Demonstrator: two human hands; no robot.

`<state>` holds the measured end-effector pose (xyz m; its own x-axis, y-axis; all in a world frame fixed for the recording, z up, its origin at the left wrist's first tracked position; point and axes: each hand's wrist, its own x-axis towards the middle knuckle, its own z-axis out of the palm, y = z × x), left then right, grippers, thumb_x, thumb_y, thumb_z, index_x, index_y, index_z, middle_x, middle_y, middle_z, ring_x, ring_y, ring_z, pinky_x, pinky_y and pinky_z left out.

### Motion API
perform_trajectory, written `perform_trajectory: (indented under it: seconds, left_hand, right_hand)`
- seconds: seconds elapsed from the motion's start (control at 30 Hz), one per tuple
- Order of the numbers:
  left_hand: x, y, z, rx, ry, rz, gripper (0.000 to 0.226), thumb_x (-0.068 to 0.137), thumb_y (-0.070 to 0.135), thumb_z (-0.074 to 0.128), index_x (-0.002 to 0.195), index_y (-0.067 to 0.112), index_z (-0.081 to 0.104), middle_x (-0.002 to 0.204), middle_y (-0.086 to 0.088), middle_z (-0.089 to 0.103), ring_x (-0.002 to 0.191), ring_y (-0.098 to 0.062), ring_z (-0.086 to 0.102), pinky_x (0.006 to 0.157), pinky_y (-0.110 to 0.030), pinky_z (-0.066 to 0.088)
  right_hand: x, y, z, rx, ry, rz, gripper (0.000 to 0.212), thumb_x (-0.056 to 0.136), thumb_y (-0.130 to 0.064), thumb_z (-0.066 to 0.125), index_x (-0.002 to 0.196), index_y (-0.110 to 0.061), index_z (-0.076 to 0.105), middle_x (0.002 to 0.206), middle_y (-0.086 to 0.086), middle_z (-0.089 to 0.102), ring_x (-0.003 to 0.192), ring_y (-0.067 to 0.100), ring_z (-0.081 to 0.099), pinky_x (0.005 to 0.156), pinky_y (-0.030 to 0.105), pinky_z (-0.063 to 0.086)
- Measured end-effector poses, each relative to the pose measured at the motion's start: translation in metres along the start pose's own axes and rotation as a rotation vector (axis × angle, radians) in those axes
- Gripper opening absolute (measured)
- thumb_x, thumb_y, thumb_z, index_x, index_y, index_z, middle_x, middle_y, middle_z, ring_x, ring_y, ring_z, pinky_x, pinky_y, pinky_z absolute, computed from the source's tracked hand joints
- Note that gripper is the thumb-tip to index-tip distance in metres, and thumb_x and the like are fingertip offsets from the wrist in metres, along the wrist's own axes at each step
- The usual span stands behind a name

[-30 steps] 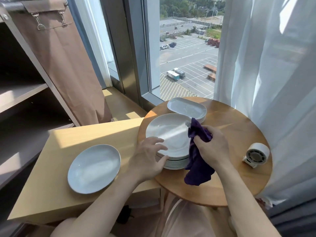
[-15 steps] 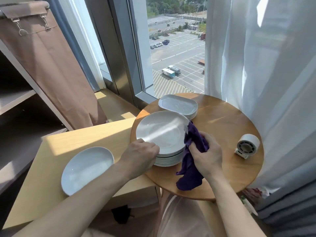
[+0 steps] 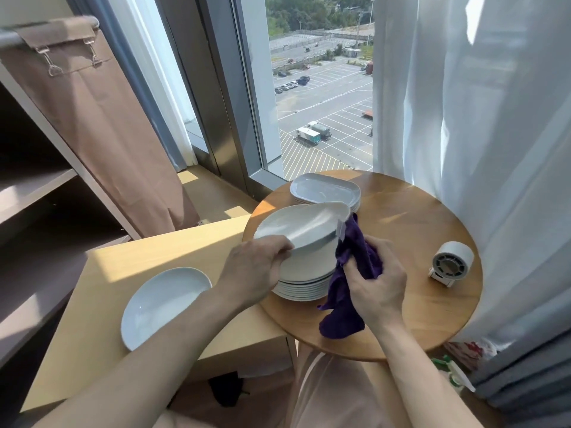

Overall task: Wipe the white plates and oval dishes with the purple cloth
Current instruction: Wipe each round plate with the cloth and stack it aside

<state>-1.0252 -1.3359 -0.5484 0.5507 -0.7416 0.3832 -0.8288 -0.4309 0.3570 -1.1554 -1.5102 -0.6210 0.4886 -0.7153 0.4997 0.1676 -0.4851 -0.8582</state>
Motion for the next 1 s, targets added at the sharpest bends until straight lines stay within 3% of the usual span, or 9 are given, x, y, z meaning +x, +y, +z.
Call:
perform_trajectory:
  seconds: [0.13, 0.27, 0.37, 0.43, 0.53, 0.7, 0.87, 1.0]
  left_hand:
    - [0.028, 0.001, -0.019, -0.231, 0.046, -0.246, 0.009, 0.094, 0.018, 0.069, 0.096, 0.022, 0.077, 0.089, 0.008, 0.074, 0.077, -0.016, 0.064, 0.073, -0.035, 0.053]
    - [0.036, -0.006, -0.032, -0.493, 0.079, -0.449, 0.012, 0.096, 0.014, 0.069, 0.093, 0.021, 0.079, 0.088, 0.001, 0.075, 0.078, -0.018, 0.065, 0.078, -0.043, 0.058]
    - [0.031, -0.012, -0.039, -0.678, 0.141, -0.54, 0.013, 0.096, 0.013, 0.07, 0.091, 0.022, 0.079, 0.089, 0.002, 0.077, 0.085, -0.016, 0.069, 0.072, -0.033, 0.062]
    - [0.028, -0.015, -0.041, -0.786, 0.191, -0.599, 0.015, 0.096, 0.012, 0.07, 0.089, 0.024, 0.076, 0.082, 0.007, 0.077, 0.081, -0.013, 0.068, 0.068, -0.025, 0.06]
    - [0.024, -0.019, -0.039, -0.972, 0.267, -0.737, 0.01, 0.096, 0.009, 0.069, 0.091, 0.018, 0.072, 0.077, 0.005, 0.073, 0.072, -0.014, 0.062, 0.063, -0.024, 0.057]
    - [0.015, -0.028, -0.032, -1.318, 0.361, -0.949, 0.008, 0.095, 0.009, 0.069, 0.103, 0.011, 0.067, 0.08, -0.001, 0.07, 0.065, -0.015, 0.061, 0.053, -0.021, 0.054]
    - [0.002, -0.047, -0.021, -1.504, 0.405, -1.042, 0.007, 0.099, 0.009, 0.063, 0.097, 0.016, 0.064, 0.074, 0.005, 0.073, 0.059, -0.009, 0.067, 0.056, -0.021, 0.056]
    - [-0.006, -0.051, -0.006, -1.593, 0.401, -1.104, 0.006, 0.099, 0.01, 0.063, 0.099, 0.015, 0.065, 0.076, 0.004, 0.074, 0.061, -0.009, 0.069, 0.057, -0.021, 0.057]
  right_hand:
    - [-0.002, -0.004, 0.002, 0.002, -0.002, -0.021, 0.038, 0.083, -0.028, 0.073, 0.11, -0.052, 0.062, 0.106, -0.017, 0.064, 0.097, 0.009, 0.066, 0.081, 0.012, 0.048]
    - [-0.006, -0.001, 0.002, 0.004, -0.042, -0.001, 0.037, 0.083, -0.031, 0.074, 0.112, -0.049, 0.064, 0.109, -0.016, 0.064, 0.099, 0.01, 0.067, 0.081, 0.014, 0.051]
    - [-0.008, 0.002, 0.004, -0.004, -0.067, 0.008, 0.037, 0.083, -0.024, 0.077, 0.115, -0.041, 0.066, 0.11, -0.014, 0.064, 0.099, 0.011, 0.067, 0.081, 0.013, 0.051]
    - [-0.009, 0.003, 0.006, -0.002, -0.079, 0.015, 0.039, 0.084, -0.017, 0.08, 0.115, -0.036, 0.067, 0.11, -0.014, 0.063, 0.099, 0.012, 0.067, 0.081, 0.016, 0.053]
    - [-0.01, 0.002, 0.008, 0.02, -0.085, 0.002, 0.034, 0.083, -0.02, 0.078, 0.114, -0.032, 0.069, 0.109, -0.014, 0.064, 0.098, 0.011, 0.067, 0.08, 0.015, 0.051]
    - [-0.012, 0.0, 0.01, 0.012, -0.098, -0.018, 0.051, 0.082, -0.009, 0.081, 0.111, -0.048, 0.065, 0.106, -0.016, 0.064, 0.094, 0.008, 0.068, 0.077, 0.011, 0.049]
    - [-0.012, -0.006, 0.011, -0.01, -0.111, -0.024, 0.041, 0.08, -0.028, 0.075, 0.11, -0.053, 0.063, 0.107, -0.018, 0.063, 0.094, 0.005, 0.067, 0.078, 0.007, 0.047]
    - [-0.013, -0.009, 0.012, -0.046, -0.144, -0.044, 0.043, 0.08, -0.027, 0.076, 0.111, -0.054, 0.062, 0.11, -0.019, 0.062, 0.095, 0.007, 0.068, 0.079, 0.012, 0.05]
